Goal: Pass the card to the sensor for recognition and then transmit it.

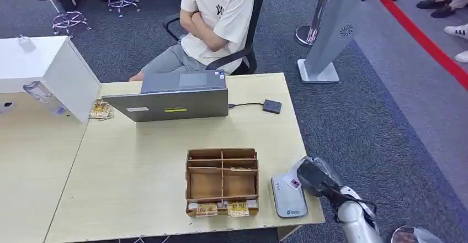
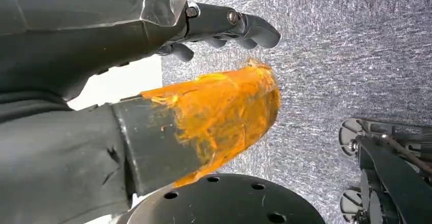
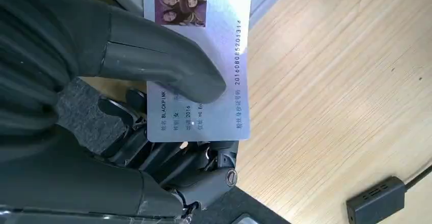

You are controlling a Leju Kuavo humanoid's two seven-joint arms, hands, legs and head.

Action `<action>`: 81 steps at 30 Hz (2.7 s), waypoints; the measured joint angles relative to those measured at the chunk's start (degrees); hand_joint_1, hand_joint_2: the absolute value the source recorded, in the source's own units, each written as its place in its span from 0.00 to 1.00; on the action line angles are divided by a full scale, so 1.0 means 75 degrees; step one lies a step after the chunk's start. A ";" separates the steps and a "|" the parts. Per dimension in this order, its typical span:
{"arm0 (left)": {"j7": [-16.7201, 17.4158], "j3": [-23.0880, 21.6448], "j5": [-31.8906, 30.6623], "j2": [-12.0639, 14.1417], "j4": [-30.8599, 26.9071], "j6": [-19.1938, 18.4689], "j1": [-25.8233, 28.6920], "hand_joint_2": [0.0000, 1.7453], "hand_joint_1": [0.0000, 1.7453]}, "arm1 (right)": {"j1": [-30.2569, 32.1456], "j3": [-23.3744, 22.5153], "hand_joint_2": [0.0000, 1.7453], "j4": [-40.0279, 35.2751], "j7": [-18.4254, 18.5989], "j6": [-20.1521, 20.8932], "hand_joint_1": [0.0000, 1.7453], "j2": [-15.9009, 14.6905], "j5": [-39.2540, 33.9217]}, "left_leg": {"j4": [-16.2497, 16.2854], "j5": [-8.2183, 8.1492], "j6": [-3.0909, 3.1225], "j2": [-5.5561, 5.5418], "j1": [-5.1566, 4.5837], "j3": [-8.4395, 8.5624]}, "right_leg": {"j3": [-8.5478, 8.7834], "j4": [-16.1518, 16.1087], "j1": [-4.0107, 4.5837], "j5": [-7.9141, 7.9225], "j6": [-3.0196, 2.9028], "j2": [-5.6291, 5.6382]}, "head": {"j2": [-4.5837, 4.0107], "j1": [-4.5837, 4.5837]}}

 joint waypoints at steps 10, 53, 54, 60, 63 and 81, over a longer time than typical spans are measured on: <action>0.0003 0.0000 0.0052 0.0003 0.0000 0.0015 0.0000 0.00 0.00 | -0.0060 0.0064 1.00 0.0099 -0.0003 0.0073 1.00 -0.0023 0.0035 | 0.0000 0.0000 0.0000 0.0004 0.0000 0.0006 | 0.0003 0.0000 0.0000 0.0005 -0.0005 0.0001 | 0.0000 0.0000; 0.0090 -0.0003 -0.0618 -0.0271 0.0000 0.0012 -0.0005 0.00 0.00 | 0.1007 -0.0267 1.00 -0.5995 -0.1617 -0.2370 1.00 0.2288 0.0296 | -0.0001 0.0003 0.0003 0.0004 0.0001 -0.0015 | -0.0012 0.0001 0.0000 0.0006 -0.0005 0.0001 | 0.0000 0.0003; 0.0090 -0.0003 -0.0668 -0.0274 0.0000 -0.0003 -0.0005 0.00 0.00 | 0.1018 -0.0081 1.00 -0.6106 -0.1614 -0.2489 1.00 0.2288 0.0497 | -0.0001 0.0003 0.0003 0.0004 0.0001 -0.0014 | -0.0013 0.0000 0.0000 0.0006 -0.0004 0.0001 | 0.0000 0.0003; 0.0090 -0.0003 -0.0818 -0.0277 0.0000 -0.0035 -0.0005 0.00 0.00 | 0.1009 0.0967 1.00 -0.6455 -0.1340 -0.2934 1.00 0.2250 0.1121 | -0.0001 0.0004 0.0003 0.0003 0.0001 -0.0014 | -0.0010 0.0001 0.0000 0.0007 -0.0004 0.0001 | 0.0000 0.0000; 0.0090 -0.0003 -0.1055 -0.0277 0.0000 -0.0058 -0.0011 0.00 0.00 | 0.0910 0.1534 1.00 -0.6440 -0.1149 -0.3190 1.00 0.2218 0.1910 | -0.0001 0.0005 0.0002 0.0005 0.0001 -0.0019 | -0.0010 0.0002 0.0000 0.0007 -0.0004 0.0006 | 0.0000 0.0000; 0.0090 -0.0003 -0.2404 -0.0274 0.0000 -0.0379 -0.0052 0.00 0.00 | -0.2362 0.3870 1.00 -0.3486 0.1069 -0.3809 1.00 0.2162 0.5164 | 0.0000 0.0025 -0.0009 0.0002 0.0002 -0.0017 | -0.0013 0.0005 0.0000 0.0021 -0.0003 0.0004 | 0.0000 0.0003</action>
